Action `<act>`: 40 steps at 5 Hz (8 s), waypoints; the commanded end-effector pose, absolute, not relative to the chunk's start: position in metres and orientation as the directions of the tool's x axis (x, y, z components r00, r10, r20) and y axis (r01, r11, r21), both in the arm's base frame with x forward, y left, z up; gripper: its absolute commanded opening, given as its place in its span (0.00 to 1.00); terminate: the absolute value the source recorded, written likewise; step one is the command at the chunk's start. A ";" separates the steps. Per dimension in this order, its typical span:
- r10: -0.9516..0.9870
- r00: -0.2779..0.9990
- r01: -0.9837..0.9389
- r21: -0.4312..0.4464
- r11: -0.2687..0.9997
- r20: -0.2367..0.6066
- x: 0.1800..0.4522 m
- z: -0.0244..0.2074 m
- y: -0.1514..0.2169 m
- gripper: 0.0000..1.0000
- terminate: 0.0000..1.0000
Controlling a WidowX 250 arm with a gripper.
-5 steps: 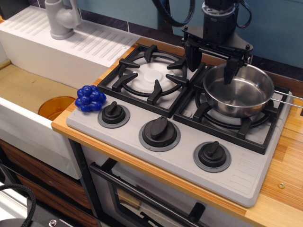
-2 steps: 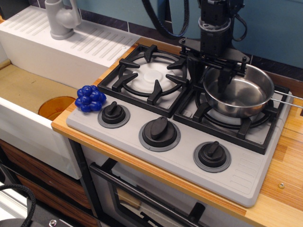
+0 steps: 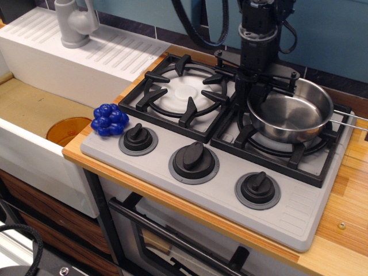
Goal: Put pan on stove and put blueberry in pan
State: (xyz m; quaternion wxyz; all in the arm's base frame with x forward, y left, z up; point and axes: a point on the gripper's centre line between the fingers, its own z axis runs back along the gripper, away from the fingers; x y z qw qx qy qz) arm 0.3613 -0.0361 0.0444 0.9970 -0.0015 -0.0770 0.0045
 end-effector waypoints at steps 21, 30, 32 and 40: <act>-0.140 0.990 0.138 0.079 0.987 0.022 0.356 0.183 0.077 1.00 0.00; -0.161 0.938 0.115 0.163 0.980 0.307 0.275 0.100 0.123 1.00 0.00; -0.148 0.929 0.102 0.150 0.983 0.340 0.268 0.074 0.121 1.00 0.00; -0.129 0.964 0.092 0.165 0.982 0.231 0.262 0.068 0.128 0.00 0.00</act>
